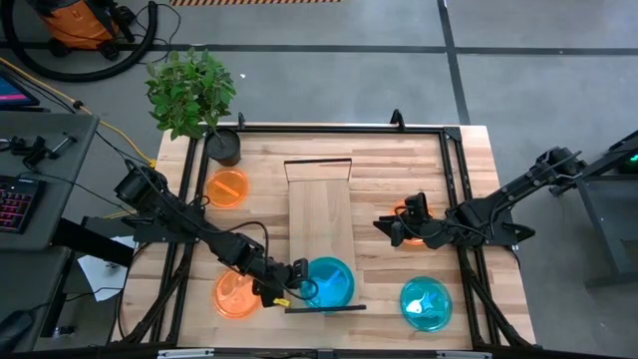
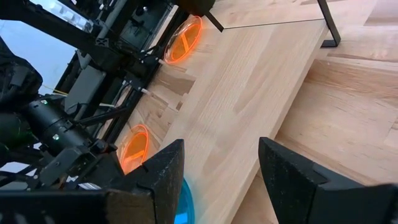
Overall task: Place and stack plates onto a shelf
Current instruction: Put middle right orange transparent plate on the shelf
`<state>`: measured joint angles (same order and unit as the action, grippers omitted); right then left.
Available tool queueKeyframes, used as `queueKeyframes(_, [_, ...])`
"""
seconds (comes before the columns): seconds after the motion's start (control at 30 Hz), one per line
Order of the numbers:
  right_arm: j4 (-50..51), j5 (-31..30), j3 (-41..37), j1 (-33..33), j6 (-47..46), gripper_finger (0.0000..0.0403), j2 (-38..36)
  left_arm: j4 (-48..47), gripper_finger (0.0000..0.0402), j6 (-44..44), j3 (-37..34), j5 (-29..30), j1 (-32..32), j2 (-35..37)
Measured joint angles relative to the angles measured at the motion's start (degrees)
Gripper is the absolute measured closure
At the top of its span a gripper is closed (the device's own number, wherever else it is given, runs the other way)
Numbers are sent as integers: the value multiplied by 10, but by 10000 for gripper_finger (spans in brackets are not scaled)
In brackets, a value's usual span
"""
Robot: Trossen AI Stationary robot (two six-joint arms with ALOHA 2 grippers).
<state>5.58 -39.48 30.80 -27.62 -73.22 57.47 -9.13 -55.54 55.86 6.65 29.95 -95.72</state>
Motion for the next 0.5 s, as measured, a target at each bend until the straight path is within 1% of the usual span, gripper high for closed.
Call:
queueKeyframes(0.07, [0,0,0,0,0,214,0,0,322,15,0,13,0,0])
queueKeyframes(0.2, [0,0,0,0,0,214,0,-14,301,73,1,66,-3,18])
queueKeyframes(0.3, [0,0,0,1,-2,214,0,-61,291,132,5,77,-15,49])
queueKeyframes(0.4, [-3,6,0,10,-3,214,0,-114,286,220,10,80,-36,97])
queueKeyframes(0.5, [-2,35,0,33,-3,214,0,-150,284,347,10,81,-65,153])
